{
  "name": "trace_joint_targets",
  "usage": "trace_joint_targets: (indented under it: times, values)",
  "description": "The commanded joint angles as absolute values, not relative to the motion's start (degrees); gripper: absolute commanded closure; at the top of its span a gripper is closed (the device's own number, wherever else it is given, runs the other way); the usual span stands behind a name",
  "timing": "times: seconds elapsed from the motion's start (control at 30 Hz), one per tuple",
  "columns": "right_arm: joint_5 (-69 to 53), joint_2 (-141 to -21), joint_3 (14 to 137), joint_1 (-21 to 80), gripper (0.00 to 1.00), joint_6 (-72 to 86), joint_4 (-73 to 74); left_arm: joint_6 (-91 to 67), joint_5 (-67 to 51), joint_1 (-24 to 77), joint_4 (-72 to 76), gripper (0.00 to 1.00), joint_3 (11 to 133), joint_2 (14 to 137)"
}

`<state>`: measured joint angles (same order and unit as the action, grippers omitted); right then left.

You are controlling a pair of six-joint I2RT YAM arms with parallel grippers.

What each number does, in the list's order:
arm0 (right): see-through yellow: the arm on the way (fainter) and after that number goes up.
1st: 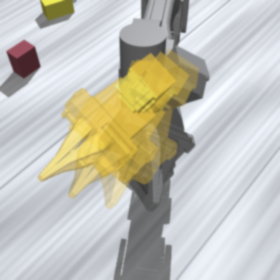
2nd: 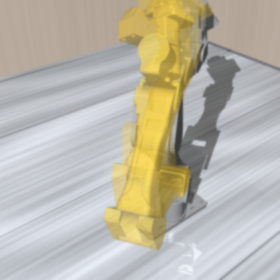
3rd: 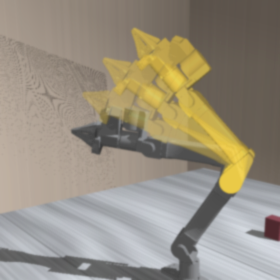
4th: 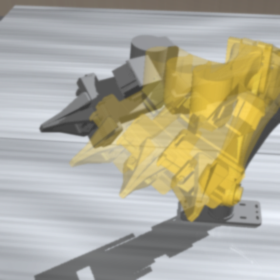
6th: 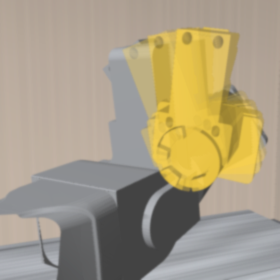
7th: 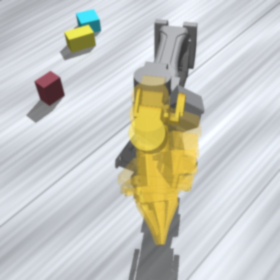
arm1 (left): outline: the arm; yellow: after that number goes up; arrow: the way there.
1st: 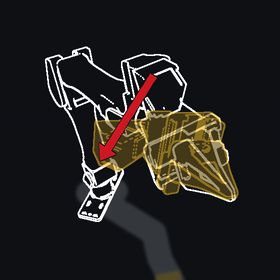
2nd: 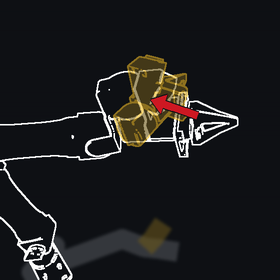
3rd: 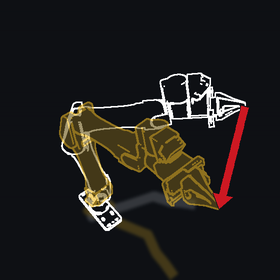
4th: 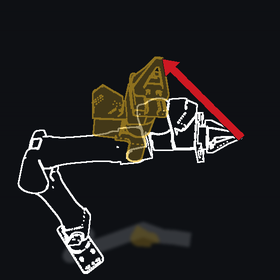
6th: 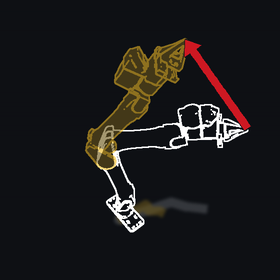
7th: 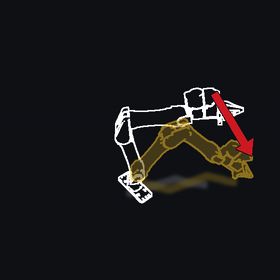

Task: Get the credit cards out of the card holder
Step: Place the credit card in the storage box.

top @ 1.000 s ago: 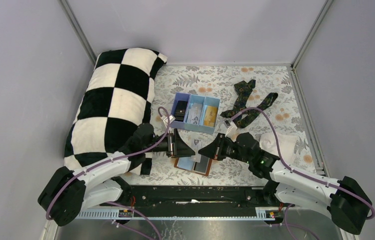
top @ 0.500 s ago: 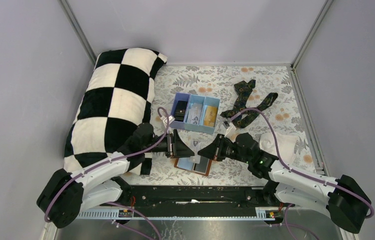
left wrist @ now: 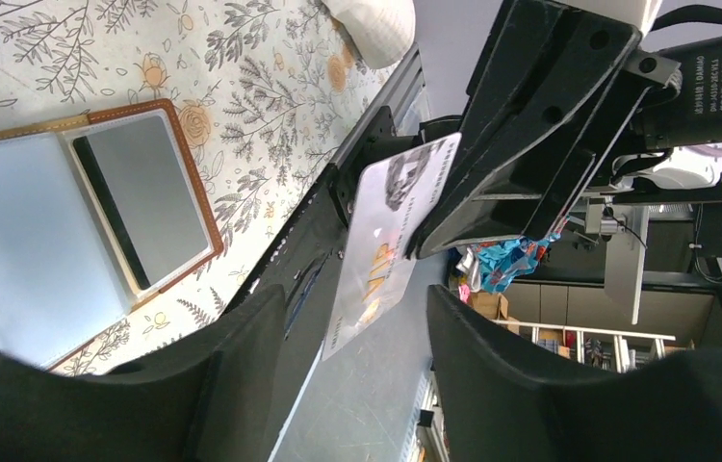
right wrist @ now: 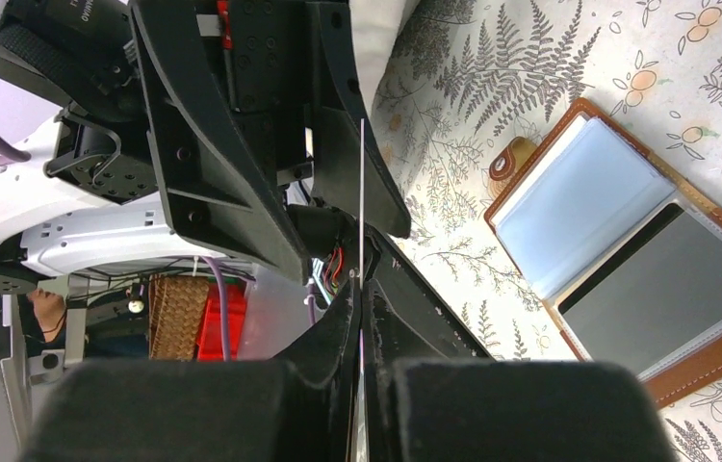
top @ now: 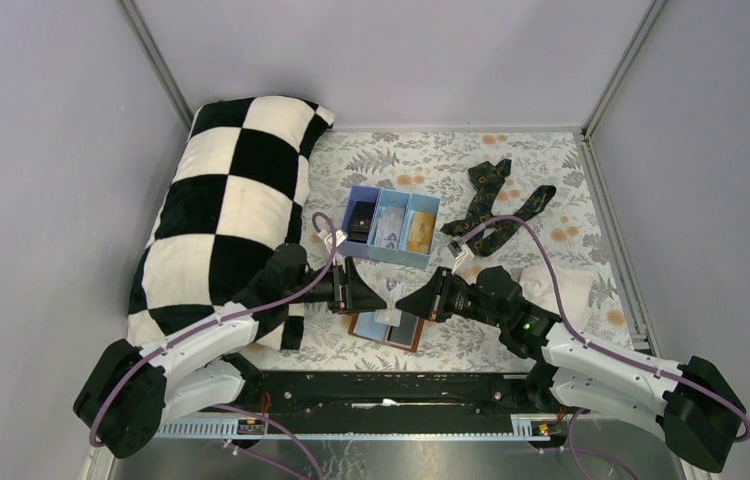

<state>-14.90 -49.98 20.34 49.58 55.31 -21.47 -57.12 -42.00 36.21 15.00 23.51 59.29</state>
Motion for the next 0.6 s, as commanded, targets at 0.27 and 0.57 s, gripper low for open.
trace_joint_targets:
  times: [0.27,0.57]
  values:
    - [-18.24,-55.78,19.44,49.45,1.00,58.43,-32.61,-59.99,-44.39,35.84,24.85,0.85,23.03,58.96]
    - [-6.71,-48.94,24.59,49.03,0.19,53.87,-11.46,-51.62,-40.43,34.32,8.56,1.00,31.79,60.81]
